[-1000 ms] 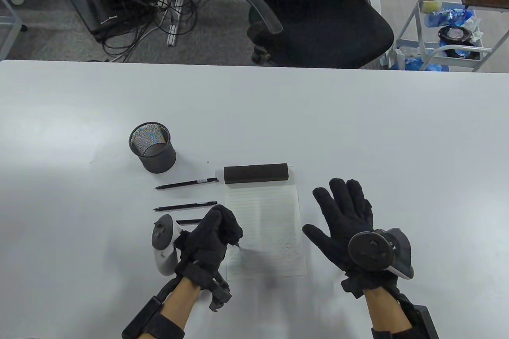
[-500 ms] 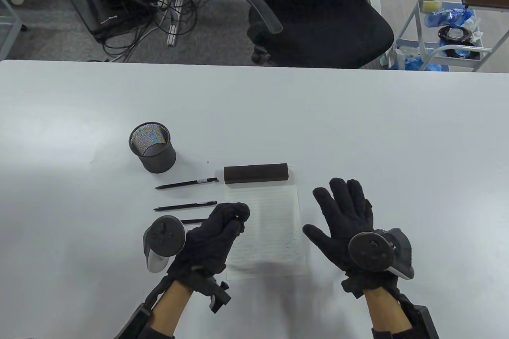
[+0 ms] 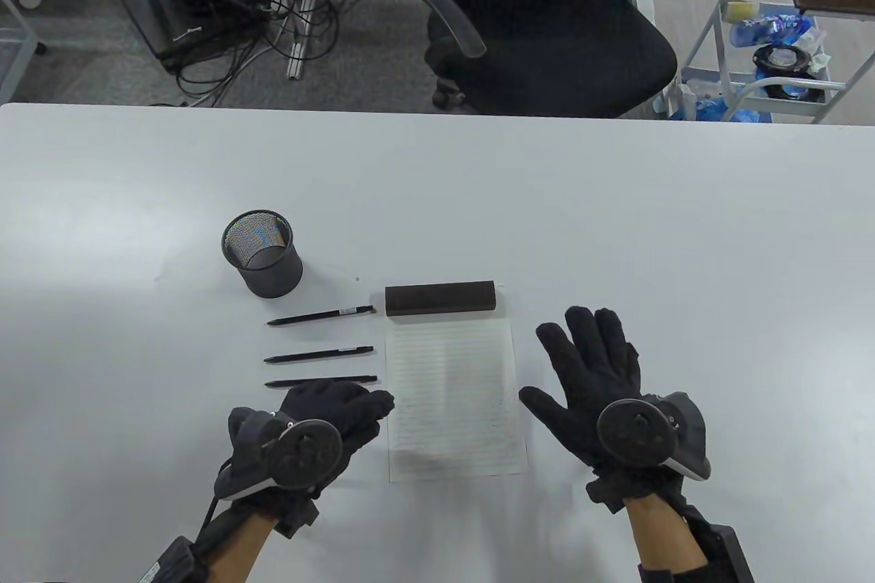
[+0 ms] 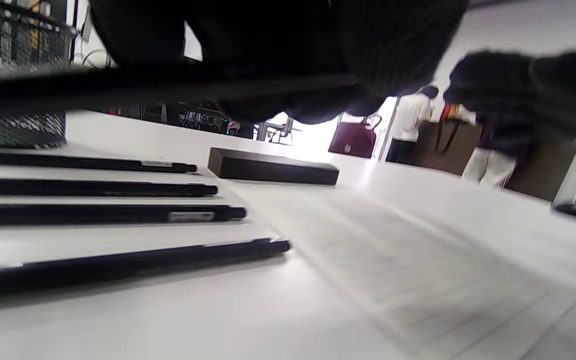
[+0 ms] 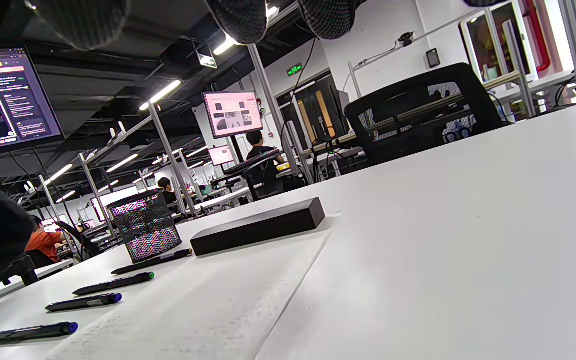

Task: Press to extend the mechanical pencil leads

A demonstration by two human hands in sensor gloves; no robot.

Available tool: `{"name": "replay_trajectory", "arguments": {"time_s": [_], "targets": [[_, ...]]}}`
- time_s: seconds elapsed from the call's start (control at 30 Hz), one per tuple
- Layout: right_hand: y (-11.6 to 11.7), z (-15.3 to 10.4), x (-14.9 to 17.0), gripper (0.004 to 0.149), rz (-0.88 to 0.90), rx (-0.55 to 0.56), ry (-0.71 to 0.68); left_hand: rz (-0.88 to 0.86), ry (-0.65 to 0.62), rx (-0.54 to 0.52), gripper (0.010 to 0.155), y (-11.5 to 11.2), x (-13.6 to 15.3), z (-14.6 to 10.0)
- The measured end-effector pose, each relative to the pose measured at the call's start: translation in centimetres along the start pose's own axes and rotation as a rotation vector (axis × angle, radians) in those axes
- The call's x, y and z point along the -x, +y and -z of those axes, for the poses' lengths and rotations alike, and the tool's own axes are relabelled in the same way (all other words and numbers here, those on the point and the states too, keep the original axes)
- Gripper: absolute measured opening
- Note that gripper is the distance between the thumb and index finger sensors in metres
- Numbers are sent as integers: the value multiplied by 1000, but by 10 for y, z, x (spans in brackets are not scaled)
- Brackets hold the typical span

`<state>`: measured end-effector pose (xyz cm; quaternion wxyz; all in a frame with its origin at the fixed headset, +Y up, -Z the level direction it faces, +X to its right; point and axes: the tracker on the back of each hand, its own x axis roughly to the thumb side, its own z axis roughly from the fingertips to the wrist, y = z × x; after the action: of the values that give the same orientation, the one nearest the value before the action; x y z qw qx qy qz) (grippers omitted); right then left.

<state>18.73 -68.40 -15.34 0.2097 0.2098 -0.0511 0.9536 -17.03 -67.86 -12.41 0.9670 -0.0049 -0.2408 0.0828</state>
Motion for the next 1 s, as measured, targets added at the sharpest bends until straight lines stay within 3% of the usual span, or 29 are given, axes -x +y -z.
{"name": "replay_trajectory", "arguments": {"time_s": [0.23,0.5,1.0], "targets": [[0,0,0,80,-1,-8,6,239,-71,59,47,-21,-18,2],[0,1,1,80,-4,-7,6,374,-140,108,49,-39,-30,11],[0,1,1,80,2,-9,9,384,-155,166,51,-48,-31,16]]}}
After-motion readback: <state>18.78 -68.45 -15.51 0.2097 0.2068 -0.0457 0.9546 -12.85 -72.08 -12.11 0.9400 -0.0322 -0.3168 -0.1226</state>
